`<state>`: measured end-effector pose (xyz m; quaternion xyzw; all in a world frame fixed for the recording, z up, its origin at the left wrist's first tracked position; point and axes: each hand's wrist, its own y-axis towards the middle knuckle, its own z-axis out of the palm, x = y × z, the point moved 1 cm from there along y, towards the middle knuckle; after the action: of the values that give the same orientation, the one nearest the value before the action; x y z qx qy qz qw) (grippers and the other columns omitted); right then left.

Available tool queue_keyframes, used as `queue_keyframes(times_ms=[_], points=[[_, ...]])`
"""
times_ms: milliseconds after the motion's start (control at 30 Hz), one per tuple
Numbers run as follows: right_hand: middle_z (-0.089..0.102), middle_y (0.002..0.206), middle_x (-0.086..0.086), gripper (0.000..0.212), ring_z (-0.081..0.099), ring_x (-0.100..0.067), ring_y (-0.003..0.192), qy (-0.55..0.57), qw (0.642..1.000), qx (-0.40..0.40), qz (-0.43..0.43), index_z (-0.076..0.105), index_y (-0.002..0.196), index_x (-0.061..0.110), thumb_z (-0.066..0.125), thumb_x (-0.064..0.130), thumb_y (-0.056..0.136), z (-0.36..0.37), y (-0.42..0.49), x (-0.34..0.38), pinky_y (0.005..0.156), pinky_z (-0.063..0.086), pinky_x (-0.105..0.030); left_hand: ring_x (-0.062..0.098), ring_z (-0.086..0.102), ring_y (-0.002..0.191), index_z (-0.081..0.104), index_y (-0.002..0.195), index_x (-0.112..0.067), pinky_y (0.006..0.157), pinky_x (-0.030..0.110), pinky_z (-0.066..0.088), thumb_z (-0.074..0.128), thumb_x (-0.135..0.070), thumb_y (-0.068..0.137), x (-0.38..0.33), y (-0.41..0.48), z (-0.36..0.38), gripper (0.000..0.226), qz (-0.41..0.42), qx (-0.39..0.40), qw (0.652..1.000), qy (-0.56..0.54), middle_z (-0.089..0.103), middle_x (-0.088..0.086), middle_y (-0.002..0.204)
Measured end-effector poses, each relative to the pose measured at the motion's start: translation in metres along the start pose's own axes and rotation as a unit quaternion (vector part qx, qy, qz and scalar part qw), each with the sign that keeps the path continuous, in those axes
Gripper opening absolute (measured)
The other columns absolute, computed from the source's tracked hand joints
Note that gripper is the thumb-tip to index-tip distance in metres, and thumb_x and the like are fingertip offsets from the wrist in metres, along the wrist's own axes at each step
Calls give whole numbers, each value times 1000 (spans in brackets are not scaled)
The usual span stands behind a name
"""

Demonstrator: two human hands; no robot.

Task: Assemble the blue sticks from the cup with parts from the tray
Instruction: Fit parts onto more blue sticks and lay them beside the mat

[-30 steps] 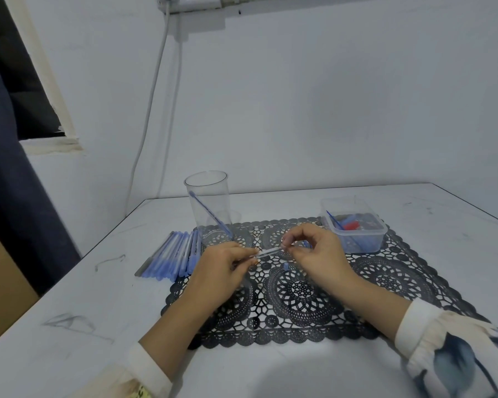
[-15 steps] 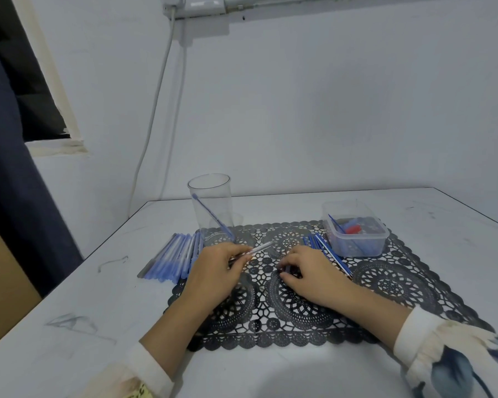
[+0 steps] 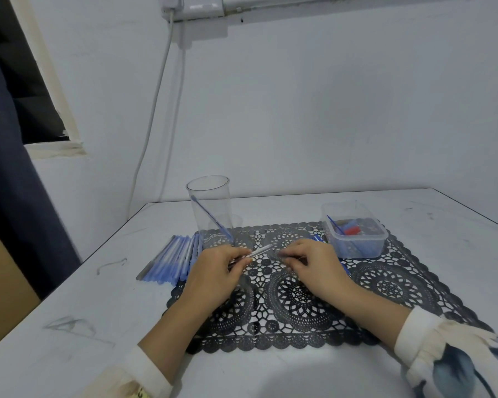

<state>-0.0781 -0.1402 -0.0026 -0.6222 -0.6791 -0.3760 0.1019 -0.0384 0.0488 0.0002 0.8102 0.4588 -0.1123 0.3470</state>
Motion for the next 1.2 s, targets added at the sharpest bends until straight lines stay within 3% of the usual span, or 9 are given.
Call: queue_keyframes(times_ms=[100,200,400,700,900,1200], points=[[65,92,5,22,63,0,69,105,993,-43,35,72,101,12,59,0,87,-2,0,1,68,48,-7,1,60,82,68,108,-29,78,25,52,63,-30,86,-1,0,0,23,2,4,1000,-1,69,-12,92],[67,88,1,24,67,-7,69,210,974,-63,61,72,96,12,58,-4,86,-3,0,2,65,48,-10,1,60,83,68,108,-29,79,25,52,63,-30,86,-2,0,-1,23,7,6,1000,-3,69,-11,93],[70,83,-5,31,69,-12,71,344,933,-55,94,70,84,18,57,-10,84,-1,-1,8,73,55,-20,3,61,85,68,110,-26,82,25,51,63,-28,86,-6,-2,-1,24,33,8,999,-4,69,-9,95],[72,86,-5,23,70,-12,72,375,918,-58,118,71,91,11,58,-8,85,-3,-2,7,74,54,-19,4,61,86,68,110,-25,83,27,51,63,-27,86,-8,-2,-1,25,48,3,999,-10,70,-8,96],[70,86,-10,22,69,-10,68,407,905,-41,118,69,96,0,55,-12,84,-2,-3,8,71,54,-17,5,59,73,68,110,-23,73,29,52,65,-25,85,-7,-3,1,25,68,5,998,-17,67,-9,81],[70,78,-11,23,68,-13,63,423,897,-35,121,70,86,4,57,-14,82,-1,-2,8,67,55,-18,7,59,67,69,109,-19,67,31,53,67,-21,83,-4,-1,3,26,96,2,995,-25,66,-10,77]])
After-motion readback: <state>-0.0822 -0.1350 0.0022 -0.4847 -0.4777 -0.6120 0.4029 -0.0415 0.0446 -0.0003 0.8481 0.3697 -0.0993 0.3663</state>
